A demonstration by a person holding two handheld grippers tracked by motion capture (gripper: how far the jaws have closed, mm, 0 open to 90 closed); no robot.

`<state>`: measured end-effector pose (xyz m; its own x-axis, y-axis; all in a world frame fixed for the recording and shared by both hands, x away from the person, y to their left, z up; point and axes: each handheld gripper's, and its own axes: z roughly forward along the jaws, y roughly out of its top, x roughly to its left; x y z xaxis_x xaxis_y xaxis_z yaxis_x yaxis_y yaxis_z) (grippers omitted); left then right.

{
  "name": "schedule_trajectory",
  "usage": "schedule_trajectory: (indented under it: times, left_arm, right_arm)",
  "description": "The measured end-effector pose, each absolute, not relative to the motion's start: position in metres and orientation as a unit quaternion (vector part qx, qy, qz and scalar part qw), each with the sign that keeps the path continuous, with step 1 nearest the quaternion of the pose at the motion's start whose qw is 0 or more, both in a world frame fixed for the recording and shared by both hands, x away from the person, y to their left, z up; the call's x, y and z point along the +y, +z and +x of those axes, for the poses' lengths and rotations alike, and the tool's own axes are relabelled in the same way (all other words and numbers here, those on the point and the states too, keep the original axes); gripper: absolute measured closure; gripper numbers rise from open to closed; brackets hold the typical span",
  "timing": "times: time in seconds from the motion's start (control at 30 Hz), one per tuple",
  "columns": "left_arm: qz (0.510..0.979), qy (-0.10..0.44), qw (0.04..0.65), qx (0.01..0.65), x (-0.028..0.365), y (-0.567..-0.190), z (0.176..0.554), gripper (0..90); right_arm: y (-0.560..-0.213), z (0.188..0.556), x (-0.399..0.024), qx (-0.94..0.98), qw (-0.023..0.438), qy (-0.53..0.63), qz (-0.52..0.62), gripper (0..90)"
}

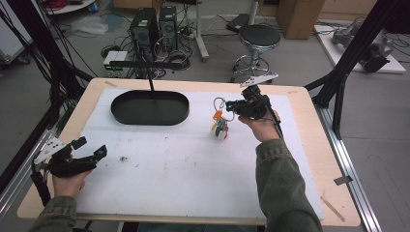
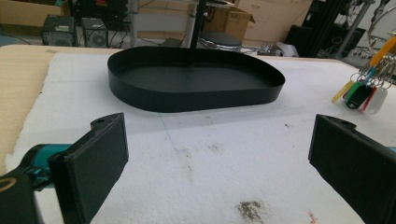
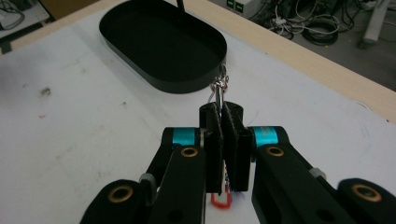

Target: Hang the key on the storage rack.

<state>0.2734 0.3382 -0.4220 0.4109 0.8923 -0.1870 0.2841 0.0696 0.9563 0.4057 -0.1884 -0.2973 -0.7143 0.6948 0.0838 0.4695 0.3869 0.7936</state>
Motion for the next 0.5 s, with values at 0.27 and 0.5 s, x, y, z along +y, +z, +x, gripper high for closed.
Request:
schedule_trajectory:
  times: [0.27, 0.5]
  left_arm:
    - [0.623, 0.271, 0.563, 0.471, 0.339, -0.422, 0.274, 5.3]
    - [0.623, 0.269, 0.563, 0.472, 0.339, -0.422, 0.274, 5.3]
  right_arm:
    - [-0.278, 0.409, -0.180, 0.819, 0.128, 0.445, 0.339, 87.2]
    - [-0.266, 0.413, -0.169, 0.822, 0.129, 0.447, 0.329, 87.2]
